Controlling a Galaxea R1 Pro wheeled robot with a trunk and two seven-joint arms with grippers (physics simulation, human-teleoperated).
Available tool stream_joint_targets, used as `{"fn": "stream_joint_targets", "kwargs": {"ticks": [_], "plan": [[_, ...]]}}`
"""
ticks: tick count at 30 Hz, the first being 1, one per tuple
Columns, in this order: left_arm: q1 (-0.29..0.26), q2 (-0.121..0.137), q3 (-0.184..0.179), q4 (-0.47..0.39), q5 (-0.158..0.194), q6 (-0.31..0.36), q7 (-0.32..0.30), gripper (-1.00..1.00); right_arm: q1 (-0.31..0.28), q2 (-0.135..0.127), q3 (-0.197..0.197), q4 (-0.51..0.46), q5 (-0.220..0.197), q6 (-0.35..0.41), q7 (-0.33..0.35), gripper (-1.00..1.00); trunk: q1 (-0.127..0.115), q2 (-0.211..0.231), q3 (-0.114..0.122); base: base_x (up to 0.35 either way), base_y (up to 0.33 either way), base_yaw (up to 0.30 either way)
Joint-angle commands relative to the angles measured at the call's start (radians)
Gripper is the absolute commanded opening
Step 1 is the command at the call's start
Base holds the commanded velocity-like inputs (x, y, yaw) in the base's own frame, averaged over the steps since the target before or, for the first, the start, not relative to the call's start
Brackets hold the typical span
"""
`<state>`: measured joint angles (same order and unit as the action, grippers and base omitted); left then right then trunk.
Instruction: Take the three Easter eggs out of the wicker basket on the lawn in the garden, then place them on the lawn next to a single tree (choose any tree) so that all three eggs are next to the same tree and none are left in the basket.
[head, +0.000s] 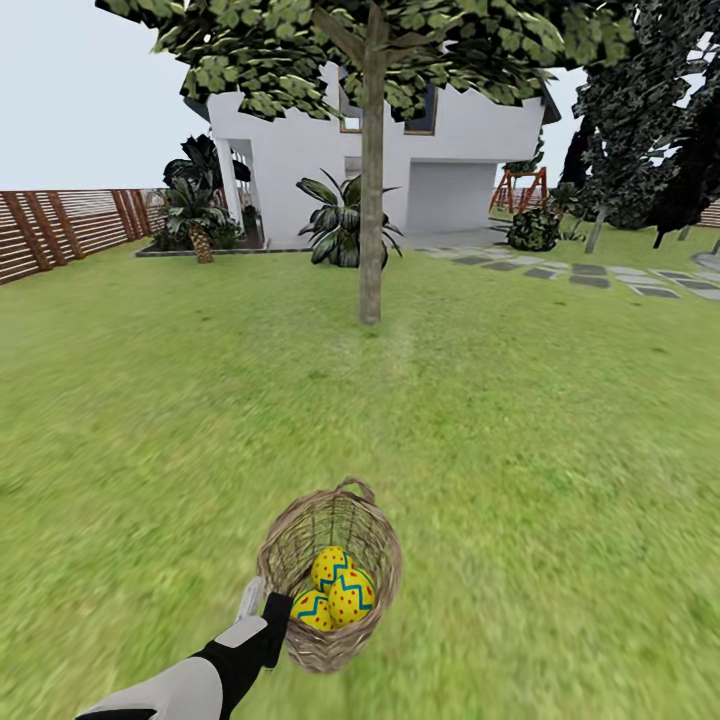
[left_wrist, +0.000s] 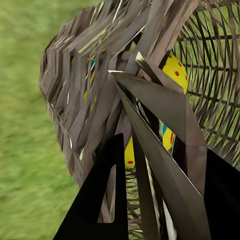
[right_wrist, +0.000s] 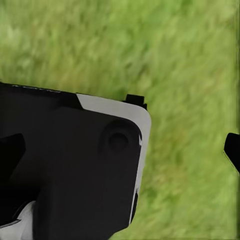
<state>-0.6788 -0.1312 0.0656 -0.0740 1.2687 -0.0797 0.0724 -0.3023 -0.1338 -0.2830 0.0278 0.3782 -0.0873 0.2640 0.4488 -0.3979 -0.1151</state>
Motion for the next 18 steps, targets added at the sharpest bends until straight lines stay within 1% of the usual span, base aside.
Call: {"fn": "stream_joint_targets", "kwargs": {"ticks": [1, 18], "plan": [[-0.001, -0.001, 0.006, -0.003, -0.006, -0.002, 0.006, -1.00, -0.001, -0.001, -0.008, 0.003, 0.009, -0.006, 0.002, 1.00, 0.001, -0.002, -0.002, 0.330, -0.090, 0.001], [-0.001, -0.001, 0.006, -0.003, -0.006, -0.002, 0.006, -1.00, -0.001, -0.001, -0.008, 0.003, 0.008, -0.005, 0.002, 1.00, 0.001, -0.002, -0.002, 0.330, -0.090, 0.000]]}}
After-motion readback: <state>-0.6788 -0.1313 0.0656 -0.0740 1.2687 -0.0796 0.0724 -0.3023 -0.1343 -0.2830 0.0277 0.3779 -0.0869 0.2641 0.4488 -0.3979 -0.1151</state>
